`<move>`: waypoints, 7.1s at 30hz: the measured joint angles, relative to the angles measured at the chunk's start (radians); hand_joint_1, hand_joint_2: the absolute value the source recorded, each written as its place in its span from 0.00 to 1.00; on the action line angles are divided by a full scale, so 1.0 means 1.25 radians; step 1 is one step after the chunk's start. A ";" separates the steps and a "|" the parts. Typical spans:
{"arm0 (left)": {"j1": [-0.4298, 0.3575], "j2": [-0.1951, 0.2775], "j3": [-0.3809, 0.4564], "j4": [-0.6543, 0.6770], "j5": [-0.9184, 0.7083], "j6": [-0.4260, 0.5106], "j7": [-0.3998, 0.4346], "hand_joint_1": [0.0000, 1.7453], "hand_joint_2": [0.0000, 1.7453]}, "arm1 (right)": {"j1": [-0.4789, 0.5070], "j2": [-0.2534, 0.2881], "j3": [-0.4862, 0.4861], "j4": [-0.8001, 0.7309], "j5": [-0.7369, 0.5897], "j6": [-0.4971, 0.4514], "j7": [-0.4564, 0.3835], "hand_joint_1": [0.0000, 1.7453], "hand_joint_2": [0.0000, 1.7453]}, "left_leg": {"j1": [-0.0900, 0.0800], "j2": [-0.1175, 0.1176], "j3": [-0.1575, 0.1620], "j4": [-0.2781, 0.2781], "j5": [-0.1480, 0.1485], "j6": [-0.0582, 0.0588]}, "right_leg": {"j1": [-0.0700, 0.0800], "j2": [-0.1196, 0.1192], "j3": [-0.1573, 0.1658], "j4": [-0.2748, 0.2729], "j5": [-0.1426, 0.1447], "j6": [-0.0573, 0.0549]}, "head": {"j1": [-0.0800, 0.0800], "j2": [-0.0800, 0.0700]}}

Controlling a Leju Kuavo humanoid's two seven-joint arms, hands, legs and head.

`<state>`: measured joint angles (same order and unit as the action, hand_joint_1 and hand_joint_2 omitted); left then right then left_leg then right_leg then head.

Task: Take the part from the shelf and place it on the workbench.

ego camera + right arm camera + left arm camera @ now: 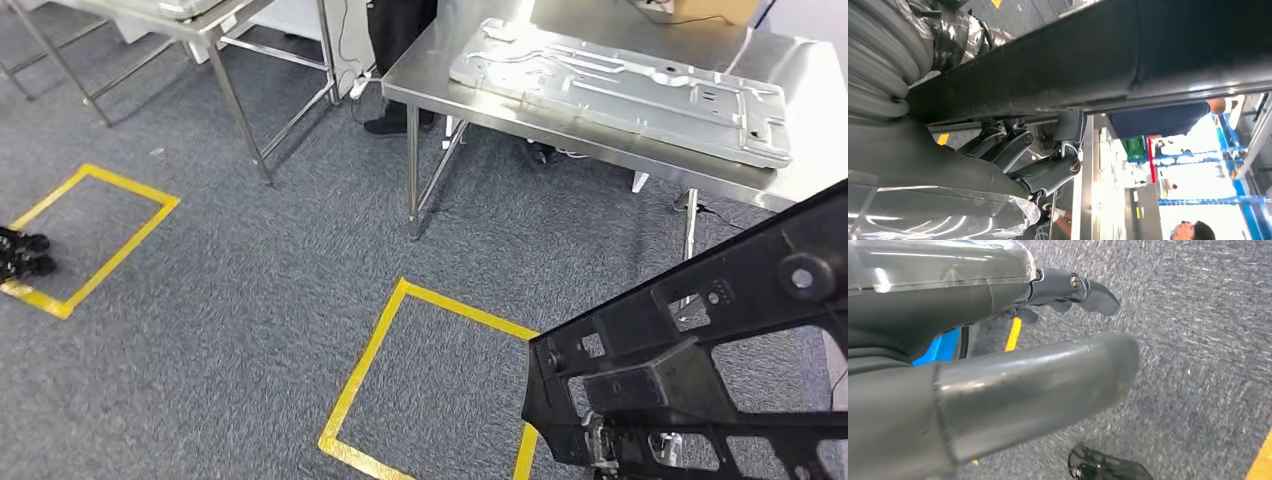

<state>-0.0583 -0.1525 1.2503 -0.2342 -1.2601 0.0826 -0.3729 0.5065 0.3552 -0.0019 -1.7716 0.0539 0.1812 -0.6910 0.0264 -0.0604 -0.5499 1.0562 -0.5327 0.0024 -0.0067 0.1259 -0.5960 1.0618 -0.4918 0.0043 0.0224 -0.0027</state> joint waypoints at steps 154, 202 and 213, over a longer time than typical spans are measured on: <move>-0.039 0.032 -0.117 0.007 -0.124 -0.059 0.065 0.00 0.00 | -0.521 -0.294 0.331 0.316 1.033 -0.441 0.643 1.00 1.00 | -0.012 0.045 -0.046 -0.021 0.068 0.017 | 0.005 -0.095 0.092 -0.036 -0.047 -0.001 | -0.003 0.000; -0.031 0.034 -0.120 0.012 -0.112 -0.067 0.061 0.00 0.00 | -0.531 -0.335 0.332 0.333 0.979 -0.345 0.663 1.00 1.00 | -0.007 0.041 0.040 0.012 -0.006 -0.002 | 0.004 -0.094 -0.005 -0.039 0.045 -0.029 | 0.000 0.000; -0.026 0.036 -0.120 0.013 -0.112 -0.066 0.064 0.00 0.00 | -0.533 -0.335 0.332 0.343 0.975 -0.332 0.663 1.00 1.00 | -0.009 0.046 -0.067 -0.018 0.084 -0.002 | 0.003 -0.092 0.079 -0.036 -0.035 -0.011 | -0.001 0.000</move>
<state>-0.0911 -0.1080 1.0998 -0.2186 -1.3996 0.0000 -0.2932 -0.1603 -0.0637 0.4130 -1.3428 1.2732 -0.2336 0.1374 0.0148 -0.0032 -0.6340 1.0332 -0.4278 0.0004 -0.0025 0.0114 -0.4971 1.0165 -0.5357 -0.0097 0.0213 -0.0027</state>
